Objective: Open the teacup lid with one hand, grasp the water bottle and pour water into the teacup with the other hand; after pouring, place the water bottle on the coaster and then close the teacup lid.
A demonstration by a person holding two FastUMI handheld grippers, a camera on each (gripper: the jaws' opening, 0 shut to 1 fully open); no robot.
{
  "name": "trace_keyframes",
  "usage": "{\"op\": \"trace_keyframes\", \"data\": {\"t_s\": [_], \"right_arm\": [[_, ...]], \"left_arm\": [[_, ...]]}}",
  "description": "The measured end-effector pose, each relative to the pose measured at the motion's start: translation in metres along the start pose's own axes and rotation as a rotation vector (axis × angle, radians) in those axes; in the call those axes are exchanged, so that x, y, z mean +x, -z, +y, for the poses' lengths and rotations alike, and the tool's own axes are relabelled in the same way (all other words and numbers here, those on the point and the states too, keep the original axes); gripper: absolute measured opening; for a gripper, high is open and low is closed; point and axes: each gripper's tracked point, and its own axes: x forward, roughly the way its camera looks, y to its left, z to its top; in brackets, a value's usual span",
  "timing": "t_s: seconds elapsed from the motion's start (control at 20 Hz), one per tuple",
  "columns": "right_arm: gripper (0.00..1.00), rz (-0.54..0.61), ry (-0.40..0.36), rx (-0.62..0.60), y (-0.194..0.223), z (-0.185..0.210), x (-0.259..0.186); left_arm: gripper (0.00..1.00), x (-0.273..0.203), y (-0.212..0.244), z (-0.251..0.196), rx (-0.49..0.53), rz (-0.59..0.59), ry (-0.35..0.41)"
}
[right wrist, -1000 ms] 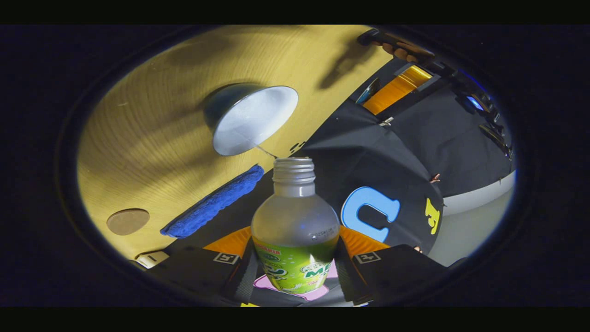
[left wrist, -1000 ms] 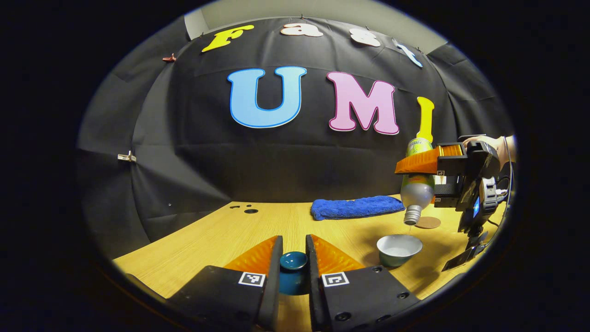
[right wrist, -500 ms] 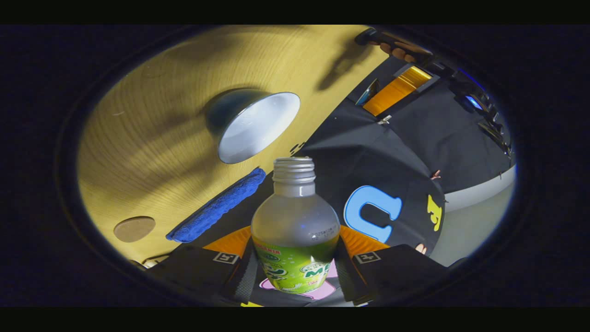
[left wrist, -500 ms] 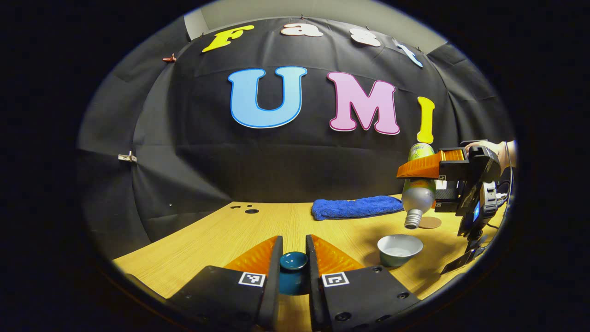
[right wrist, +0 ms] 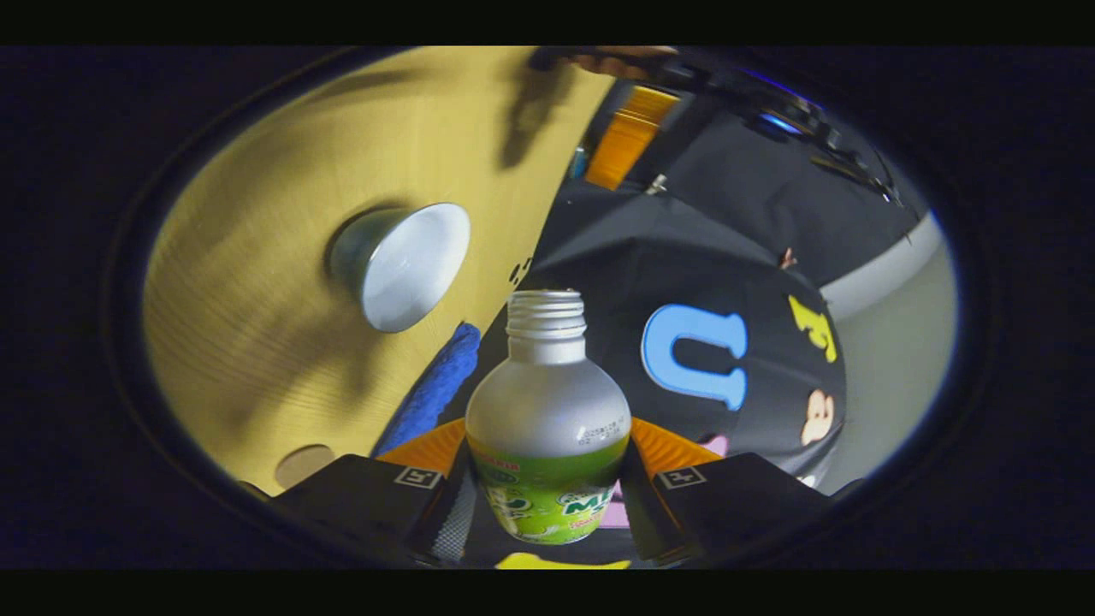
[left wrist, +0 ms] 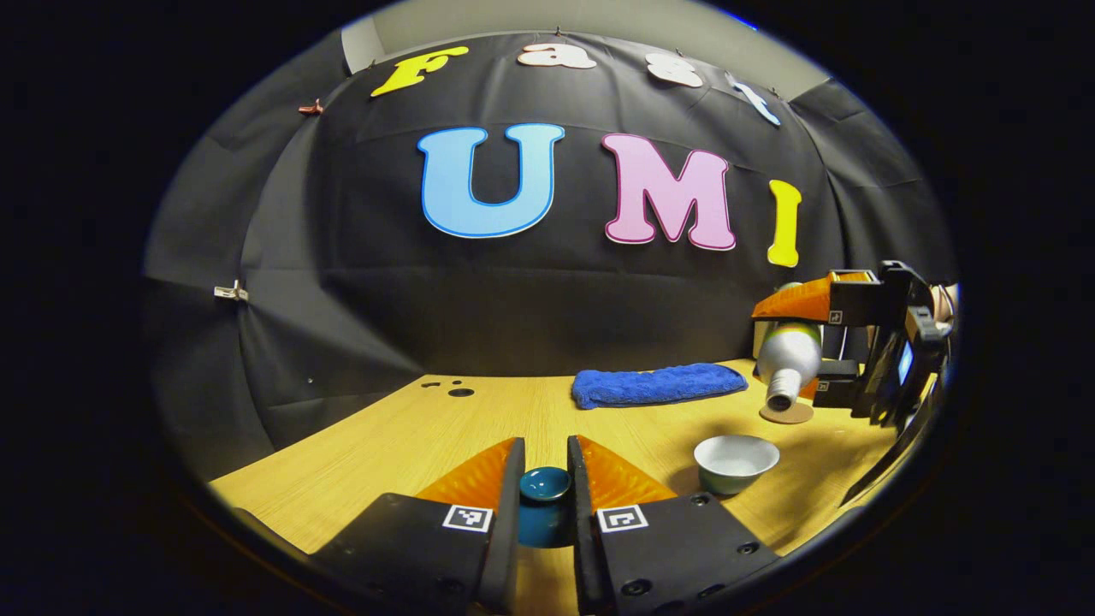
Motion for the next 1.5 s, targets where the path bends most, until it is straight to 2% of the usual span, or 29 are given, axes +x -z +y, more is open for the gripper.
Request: {"op": "trace_keyframes", "data": {"t_s": [0.2,0.4,0.65,0.9,1.15,1.25,1.4,1.5], "right_arm": [[0.75,0.076,0.039,0.281,0.025,-0.02,-0.025],[0.76,0.155,0.03,0.726,0.052,-0.019,-0.047],[0.76,0.182,0.116,1.305,0.085,-0.039,-0.075],[0.76,0.206,0.214,1.762,0.13,-0.039,-0.088],[0.76,0.191,0.313,2.002,0.17,-0.02,-0.081],[0.76,0.202,0.335,2.056,0.18,-0.004,-0.072],[0.76,0.283,0.298,2.003,0.186,0.035,-0.054],[0.76,0.279,0.274,1.965,0.181,0.046,-0.043]], "left_arm": [[0.3,-0.001,0.0,0.0,0.001,0.001,-0.003],[0.3,0.0,-0.001,0.001,0.001,0.002,-0.003],[0.3,-0.001,0.0,0.002,0.001,0.001,-0.002],[0.3,-0.001,-0.001,0.001,0.001,0.001,-0.002],[0.3,-0.001,0.0,0.001,0.001,0.001,-0.003],[0.3,-0.001,-0.001,0.0,0.001,0.001,-0.003],[0.3,-0.001,-0.001,0.0,0.0,0.001,-0.003],[0.3,-0.001,0.0,0.0,0.0,0.0,-0.003]]}}
